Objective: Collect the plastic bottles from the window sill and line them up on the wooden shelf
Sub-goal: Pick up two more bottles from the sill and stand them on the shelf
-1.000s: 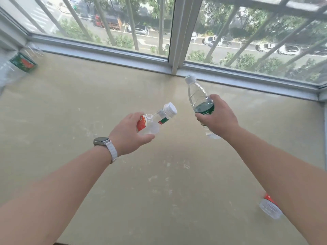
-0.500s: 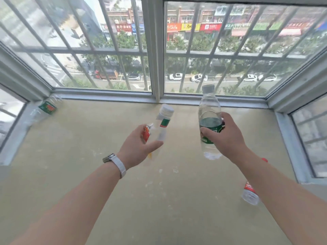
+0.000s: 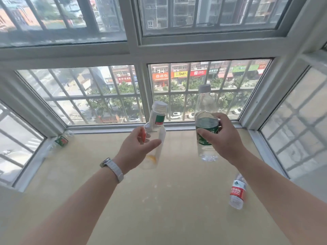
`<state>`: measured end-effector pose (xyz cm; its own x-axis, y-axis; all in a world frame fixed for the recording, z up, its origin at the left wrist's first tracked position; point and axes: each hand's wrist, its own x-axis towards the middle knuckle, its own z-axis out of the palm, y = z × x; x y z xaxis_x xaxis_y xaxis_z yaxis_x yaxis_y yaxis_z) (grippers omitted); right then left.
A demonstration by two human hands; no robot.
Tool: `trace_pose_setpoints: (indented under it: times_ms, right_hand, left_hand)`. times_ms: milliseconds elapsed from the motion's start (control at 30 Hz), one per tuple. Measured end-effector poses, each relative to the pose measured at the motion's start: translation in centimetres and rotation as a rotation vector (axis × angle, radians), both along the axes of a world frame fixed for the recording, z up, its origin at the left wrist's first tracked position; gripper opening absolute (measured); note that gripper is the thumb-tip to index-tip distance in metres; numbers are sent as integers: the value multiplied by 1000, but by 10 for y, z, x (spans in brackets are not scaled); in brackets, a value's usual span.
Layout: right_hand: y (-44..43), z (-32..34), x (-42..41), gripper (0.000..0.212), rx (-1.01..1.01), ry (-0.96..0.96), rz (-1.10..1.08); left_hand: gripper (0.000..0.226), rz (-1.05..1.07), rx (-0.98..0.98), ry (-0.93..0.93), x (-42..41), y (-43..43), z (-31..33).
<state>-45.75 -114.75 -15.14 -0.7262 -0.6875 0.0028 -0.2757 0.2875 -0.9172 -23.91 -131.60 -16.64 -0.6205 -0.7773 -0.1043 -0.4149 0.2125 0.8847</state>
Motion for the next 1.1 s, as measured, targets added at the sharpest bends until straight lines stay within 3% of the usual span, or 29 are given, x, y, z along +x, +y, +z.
trace_pose_setpoints:
  times_ms: [200,567,800,933,1100]
  right_hand:
    - [41,33,18,40,-129,11,-25]
    - [106,34,54,40,-178,-46,-86]
    - [119,40,79,56,-197,-67,-199]
    - [116,53,107,40,-212,-59,-232]
    - [119,53,139,40,-161,-25,-365]
  left_hand:
    - [64,28,27,143,7,47,29]
    - [71,-8,177,347,21,97,38]
    - [76,-124,198,340,27,74,44]
    - [71,-213,188,306,32,56,44]
    - [61,-327,214,297,29,39,41]
